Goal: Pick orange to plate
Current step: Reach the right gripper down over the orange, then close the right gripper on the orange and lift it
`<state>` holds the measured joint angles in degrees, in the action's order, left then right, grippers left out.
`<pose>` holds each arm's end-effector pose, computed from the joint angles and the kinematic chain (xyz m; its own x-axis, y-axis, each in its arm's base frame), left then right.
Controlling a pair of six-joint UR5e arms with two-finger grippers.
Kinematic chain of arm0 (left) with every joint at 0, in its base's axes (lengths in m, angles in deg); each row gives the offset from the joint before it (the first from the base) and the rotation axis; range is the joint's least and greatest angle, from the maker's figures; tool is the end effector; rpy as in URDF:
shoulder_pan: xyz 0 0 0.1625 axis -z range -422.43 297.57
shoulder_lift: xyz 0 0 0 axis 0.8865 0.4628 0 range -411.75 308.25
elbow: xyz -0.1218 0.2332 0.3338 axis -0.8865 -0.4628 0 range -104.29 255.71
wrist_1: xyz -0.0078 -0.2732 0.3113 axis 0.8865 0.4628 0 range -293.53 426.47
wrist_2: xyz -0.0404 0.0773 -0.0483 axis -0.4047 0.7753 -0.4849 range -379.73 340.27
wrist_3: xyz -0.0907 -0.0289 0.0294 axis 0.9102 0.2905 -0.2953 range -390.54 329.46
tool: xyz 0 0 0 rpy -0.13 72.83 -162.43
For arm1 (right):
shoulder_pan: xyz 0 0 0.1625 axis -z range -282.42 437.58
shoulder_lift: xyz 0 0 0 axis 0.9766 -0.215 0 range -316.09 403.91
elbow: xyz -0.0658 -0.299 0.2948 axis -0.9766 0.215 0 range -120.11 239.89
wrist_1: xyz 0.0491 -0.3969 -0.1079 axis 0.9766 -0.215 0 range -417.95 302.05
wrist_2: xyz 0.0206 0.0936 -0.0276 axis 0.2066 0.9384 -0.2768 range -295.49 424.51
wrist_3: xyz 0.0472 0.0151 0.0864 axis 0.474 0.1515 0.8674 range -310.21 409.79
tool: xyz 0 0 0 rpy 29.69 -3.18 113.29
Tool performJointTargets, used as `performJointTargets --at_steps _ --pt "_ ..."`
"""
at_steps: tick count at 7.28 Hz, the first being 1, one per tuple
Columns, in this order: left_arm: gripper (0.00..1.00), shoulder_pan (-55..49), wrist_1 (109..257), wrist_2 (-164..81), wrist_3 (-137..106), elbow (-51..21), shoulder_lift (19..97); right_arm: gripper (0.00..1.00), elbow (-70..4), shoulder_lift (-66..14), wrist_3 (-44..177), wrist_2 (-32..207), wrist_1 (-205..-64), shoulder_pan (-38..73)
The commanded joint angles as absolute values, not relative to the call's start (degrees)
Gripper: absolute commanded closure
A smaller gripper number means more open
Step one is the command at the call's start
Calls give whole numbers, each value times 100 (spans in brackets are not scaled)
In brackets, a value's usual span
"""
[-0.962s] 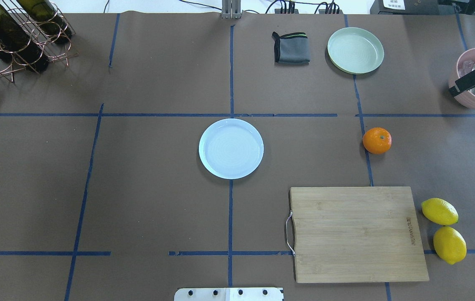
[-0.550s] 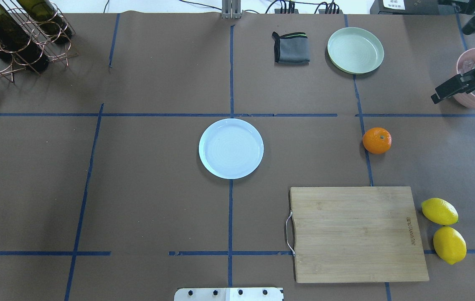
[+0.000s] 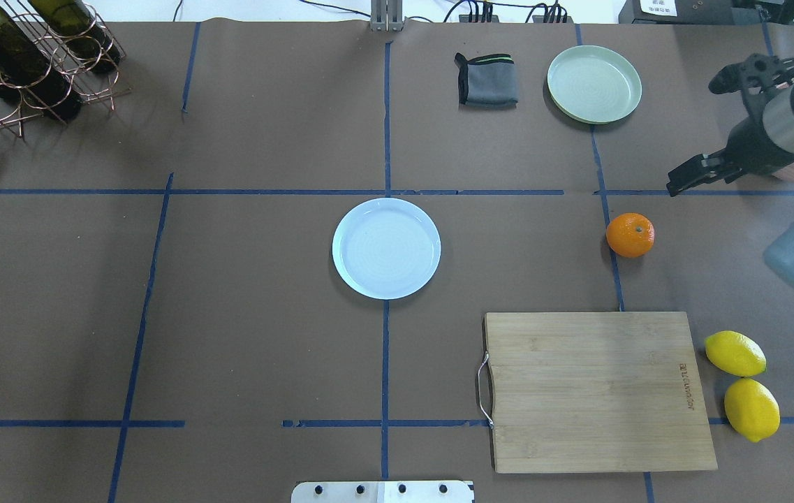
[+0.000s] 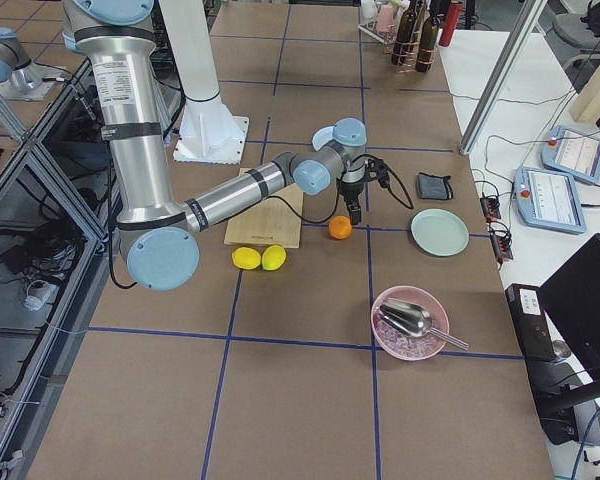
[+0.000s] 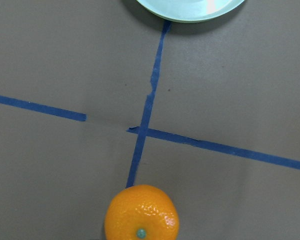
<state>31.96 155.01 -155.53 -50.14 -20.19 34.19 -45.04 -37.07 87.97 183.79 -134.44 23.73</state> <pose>-0.0972 -0.4561 0.6426 0.6808 0.2887 -0.6731 -0.1613 0.9556 0.2467 -0.2602 -0.4997 0.4314 0.7052 -0.1971 0.6811 0.0411 0.9703 0.2382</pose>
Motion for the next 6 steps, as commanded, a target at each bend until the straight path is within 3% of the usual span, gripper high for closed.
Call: performJointTargets --at_steps 1,6 --pt "0 3205 15506 -15552 -5023 -2045 3403 0 -4305 -3704 9101 17974 -13153 2792" --pt "0 3196 15550 -15561 -5031 -2106 3236 0 -3838 -3704 9426 17745 -12405 3065"
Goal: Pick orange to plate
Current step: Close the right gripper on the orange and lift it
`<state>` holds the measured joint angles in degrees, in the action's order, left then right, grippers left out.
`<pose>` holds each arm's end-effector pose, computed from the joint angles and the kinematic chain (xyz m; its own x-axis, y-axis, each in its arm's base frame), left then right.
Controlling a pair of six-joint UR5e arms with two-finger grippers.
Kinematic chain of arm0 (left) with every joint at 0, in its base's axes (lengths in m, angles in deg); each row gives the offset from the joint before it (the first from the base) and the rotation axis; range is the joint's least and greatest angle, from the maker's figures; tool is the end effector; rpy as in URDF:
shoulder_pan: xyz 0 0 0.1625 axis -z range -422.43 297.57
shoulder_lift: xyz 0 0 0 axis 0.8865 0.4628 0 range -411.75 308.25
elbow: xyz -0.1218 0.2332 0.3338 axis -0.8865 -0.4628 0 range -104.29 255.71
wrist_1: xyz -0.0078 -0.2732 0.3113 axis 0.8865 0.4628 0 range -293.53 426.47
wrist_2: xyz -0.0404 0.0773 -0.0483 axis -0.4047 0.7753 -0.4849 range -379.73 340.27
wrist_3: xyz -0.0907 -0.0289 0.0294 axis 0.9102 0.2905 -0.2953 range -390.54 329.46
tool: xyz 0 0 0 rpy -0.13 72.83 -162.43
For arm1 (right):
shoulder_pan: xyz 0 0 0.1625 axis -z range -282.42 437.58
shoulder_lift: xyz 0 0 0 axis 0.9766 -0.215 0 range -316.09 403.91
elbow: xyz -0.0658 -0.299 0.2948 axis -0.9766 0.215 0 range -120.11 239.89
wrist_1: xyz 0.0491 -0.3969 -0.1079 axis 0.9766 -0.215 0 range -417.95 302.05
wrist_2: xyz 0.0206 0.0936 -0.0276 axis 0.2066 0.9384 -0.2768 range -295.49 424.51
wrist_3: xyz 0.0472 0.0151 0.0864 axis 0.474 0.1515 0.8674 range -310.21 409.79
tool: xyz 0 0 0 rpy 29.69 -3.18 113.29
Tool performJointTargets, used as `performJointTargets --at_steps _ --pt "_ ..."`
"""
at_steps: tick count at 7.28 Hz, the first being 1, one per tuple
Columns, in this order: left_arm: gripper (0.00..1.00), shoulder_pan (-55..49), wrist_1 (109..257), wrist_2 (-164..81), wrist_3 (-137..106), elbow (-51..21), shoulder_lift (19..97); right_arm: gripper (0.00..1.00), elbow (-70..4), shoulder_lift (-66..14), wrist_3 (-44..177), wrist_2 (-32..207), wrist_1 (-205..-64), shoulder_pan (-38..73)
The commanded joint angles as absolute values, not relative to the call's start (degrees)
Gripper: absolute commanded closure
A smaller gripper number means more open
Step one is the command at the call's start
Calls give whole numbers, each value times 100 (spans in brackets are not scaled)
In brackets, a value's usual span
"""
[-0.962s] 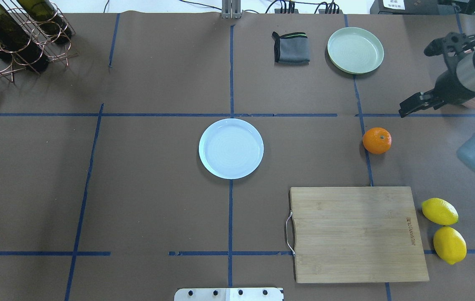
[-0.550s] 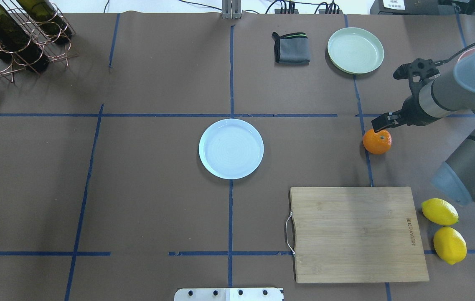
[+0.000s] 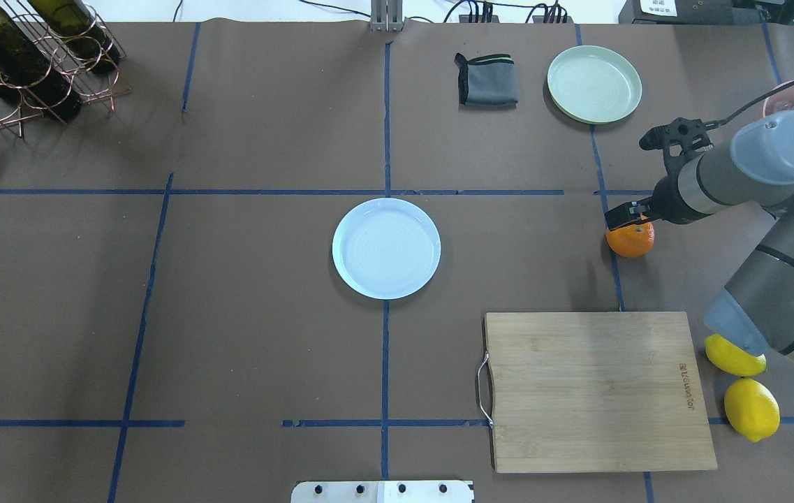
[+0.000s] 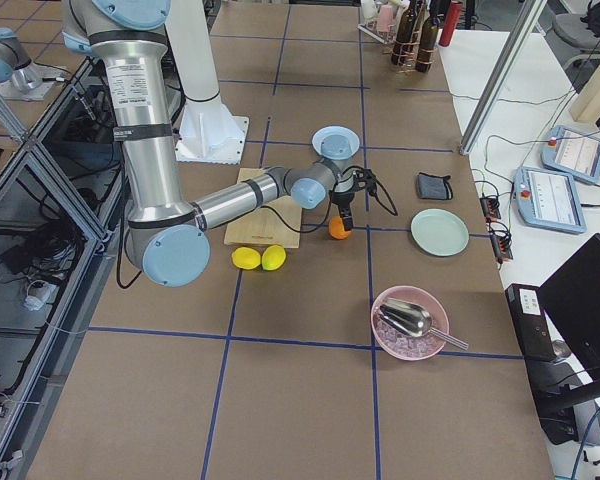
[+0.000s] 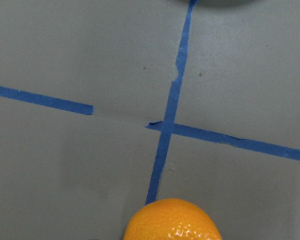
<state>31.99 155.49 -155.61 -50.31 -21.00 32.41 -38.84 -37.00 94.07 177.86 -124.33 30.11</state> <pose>-0.0963 -0.4425 0.6488 0.6791 0.2855 -0.6762 -0.1623 0.9568 0.2410 -0.3200 -0.4878 0.4648 0.7113 -0.1970 0.6747 0.0142 0.9637 0.2665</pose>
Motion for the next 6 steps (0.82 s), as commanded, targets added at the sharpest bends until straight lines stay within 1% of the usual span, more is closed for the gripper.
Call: performJointTargets --at_steps 1,5,6 --pt "0 3196 15550 -15561 -5031 -2106 3236 0 -3733 -3704 9426 17658 -12396 3126" --pt "0 3196 15550 -15561 -5040 -2106 3245 0 -3530 -3677 9435 17481 -12396 3364" --pt "0 3196 15550 -15570 -5040 -2114 3245 3 -3495 -3582 9426 17473 -12396 3390"
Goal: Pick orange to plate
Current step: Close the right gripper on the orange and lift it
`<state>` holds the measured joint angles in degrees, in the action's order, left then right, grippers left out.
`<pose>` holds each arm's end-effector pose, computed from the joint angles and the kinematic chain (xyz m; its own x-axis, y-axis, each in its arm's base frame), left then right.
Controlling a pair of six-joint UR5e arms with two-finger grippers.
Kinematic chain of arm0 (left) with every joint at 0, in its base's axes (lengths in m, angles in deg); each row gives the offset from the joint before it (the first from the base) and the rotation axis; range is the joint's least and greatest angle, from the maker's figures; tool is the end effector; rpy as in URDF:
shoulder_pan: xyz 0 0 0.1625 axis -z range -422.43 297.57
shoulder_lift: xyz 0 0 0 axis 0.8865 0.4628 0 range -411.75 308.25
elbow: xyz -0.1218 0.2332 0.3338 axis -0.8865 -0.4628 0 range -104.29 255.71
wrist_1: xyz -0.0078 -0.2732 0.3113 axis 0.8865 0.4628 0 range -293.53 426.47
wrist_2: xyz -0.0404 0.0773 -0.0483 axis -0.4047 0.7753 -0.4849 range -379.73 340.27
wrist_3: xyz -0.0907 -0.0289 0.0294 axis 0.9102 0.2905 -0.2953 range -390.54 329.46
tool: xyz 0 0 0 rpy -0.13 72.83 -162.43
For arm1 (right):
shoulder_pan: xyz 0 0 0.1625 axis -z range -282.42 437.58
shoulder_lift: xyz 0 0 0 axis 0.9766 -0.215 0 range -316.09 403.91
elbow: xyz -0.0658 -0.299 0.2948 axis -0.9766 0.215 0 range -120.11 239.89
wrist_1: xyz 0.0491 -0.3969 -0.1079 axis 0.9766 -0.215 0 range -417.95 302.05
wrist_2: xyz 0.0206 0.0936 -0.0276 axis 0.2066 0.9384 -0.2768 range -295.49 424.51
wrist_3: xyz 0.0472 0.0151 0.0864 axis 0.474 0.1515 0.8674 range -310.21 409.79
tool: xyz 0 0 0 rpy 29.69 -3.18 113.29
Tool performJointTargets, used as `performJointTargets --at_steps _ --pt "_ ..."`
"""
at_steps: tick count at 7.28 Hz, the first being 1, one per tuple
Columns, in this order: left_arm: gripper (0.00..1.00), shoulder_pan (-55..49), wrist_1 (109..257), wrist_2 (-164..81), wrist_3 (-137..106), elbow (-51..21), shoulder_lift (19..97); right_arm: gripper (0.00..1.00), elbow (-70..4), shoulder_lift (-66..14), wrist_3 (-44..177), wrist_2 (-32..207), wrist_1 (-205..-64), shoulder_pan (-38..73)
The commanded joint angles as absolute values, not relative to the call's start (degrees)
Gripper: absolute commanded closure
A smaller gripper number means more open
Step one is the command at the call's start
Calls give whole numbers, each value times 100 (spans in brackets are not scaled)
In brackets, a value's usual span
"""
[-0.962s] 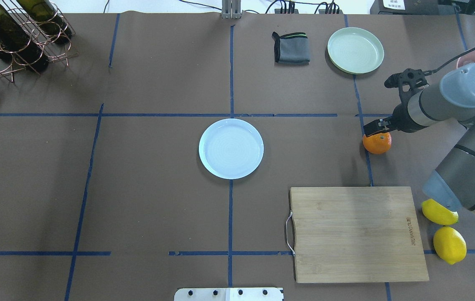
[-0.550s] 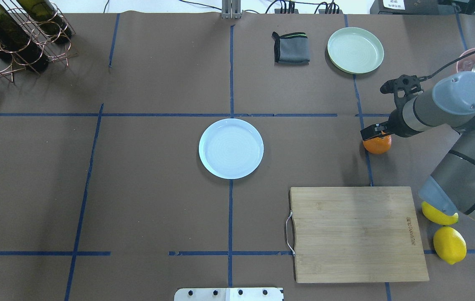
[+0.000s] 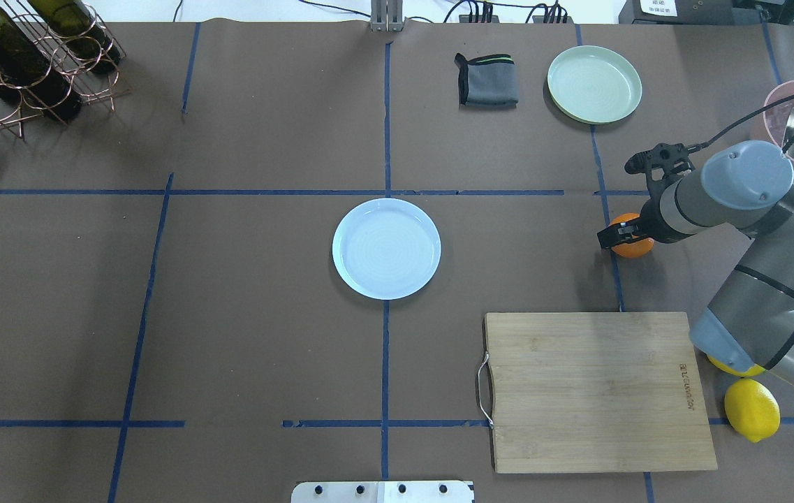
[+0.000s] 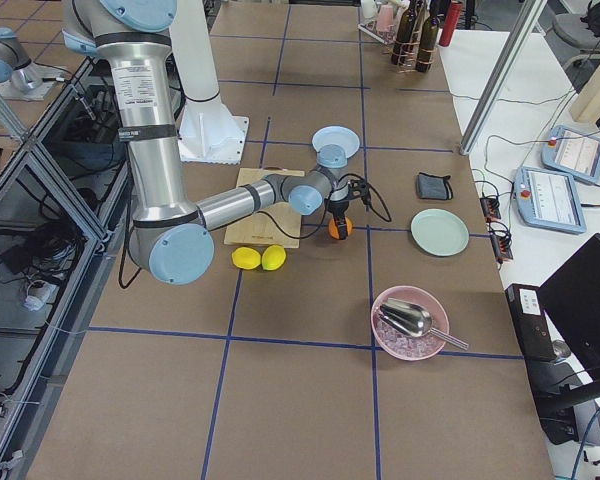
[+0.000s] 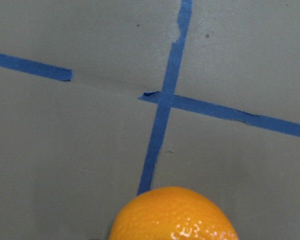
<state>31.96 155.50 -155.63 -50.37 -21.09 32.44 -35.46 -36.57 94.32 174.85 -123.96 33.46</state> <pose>-0.0961 -0.4429 0.6478 0.6787 0.2885 -0.6754 -0.1635 0.9559 0.2439 -0.3516 -0.4785 0.4912 0.7458 -0.2079 0.6329 0.0505 0.9649 0.2575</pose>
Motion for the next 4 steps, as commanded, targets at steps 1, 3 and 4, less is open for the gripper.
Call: performJointTargets --at_steps 1,3,4 --pt "0 3196 15550 -15561 -5040 -2114 3245 48 -3503 -3502 9435 17490 -12405 3390" --pt "0 3196 15550 -15561 -5040 -2114 3245 98 -3626 -3266 9479 17490 -12431 3382" --pt "0 3205 15550 -15561 -5040 -2114 3245 95 -3670 -2742 10097 17490 -12640 3451"
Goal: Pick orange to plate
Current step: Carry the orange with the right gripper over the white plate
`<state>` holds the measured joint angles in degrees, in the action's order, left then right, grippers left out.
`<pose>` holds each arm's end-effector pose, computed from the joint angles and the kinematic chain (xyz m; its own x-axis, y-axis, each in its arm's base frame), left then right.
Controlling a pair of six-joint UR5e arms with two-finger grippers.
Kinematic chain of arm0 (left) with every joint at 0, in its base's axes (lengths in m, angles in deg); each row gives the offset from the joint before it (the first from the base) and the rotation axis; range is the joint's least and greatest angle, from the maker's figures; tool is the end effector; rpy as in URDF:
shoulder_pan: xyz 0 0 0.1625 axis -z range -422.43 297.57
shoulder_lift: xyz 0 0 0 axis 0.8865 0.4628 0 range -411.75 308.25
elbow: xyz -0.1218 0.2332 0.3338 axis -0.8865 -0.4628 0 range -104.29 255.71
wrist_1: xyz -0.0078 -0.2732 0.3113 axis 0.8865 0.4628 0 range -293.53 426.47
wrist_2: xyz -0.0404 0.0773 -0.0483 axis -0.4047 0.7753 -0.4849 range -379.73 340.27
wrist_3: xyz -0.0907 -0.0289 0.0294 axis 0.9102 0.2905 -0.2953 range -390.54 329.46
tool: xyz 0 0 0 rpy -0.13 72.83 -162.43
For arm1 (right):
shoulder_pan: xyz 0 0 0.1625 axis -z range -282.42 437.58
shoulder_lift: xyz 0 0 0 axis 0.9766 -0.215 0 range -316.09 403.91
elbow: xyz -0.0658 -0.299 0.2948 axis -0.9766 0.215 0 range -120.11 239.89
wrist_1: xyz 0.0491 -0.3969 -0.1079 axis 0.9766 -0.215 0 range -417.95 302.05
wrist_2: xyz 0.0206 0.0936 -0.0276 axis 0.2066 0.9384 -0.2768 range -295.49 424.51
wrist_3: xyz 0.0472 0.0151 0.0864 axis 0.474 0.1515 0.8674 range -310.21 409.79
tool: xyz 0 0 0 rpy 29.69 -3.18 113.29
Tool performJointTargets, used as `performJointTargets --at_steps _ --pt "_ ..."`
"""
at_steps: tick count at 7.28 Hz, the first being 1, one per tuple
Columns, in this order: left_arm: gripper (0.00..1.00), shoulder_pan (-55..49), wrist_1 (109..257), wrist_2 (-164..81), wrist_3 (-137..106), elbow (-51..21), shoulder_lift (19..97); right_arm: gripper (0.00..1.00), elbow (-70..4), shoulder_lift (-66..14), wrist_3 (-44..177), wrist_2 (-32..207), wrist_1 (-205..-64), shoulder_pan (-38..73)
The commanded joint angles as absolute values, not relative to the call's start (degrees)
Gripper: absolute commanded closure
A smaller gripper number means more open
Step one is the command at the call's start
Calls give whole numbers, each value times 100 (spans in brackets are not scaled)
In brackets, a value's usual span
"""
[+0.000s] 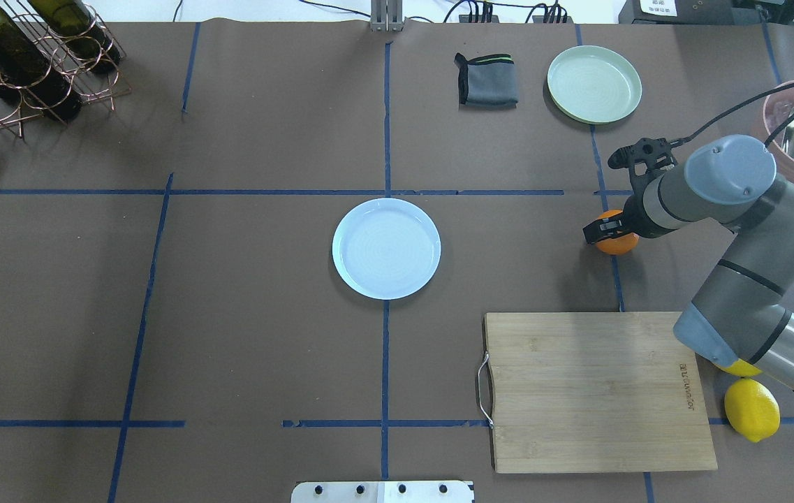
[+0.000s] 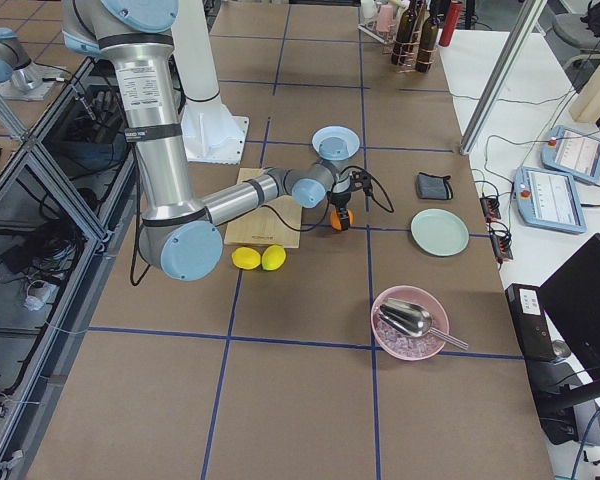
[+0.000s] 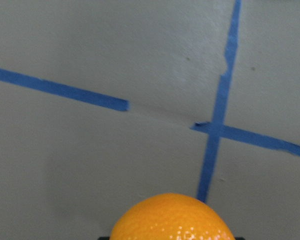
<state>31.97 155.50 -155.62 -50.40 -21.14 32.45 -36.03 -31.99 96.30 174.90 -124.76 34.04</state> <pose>-0.0962 -0.4430 0.6473 0.6788 0.2895 -0.6748 -0.1638 0.9555 0.2452 -0.3732 -0.4908 0.4403 0.7088 -0.2165 0.6714 0.0206 0.9577 0.2871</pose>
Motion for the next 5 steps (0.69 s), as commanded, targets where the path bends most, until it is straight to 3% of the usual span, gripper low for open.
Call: performJointTargets --at_steps 1,3,5 --pt "0 3205 15550 -15561 -5040 -2123 3245 92 -3627 -1919 10616 17351 -13425 3730" --pt "0 3205 15550 -15561 -5040 -2176 3236 86 -3217 -581 11810 16133 -14485 4494" --pt "0 3205 15550 -15561 -5031 -2202 3236 79 -2007 422 12211 15857 -14479 4856"
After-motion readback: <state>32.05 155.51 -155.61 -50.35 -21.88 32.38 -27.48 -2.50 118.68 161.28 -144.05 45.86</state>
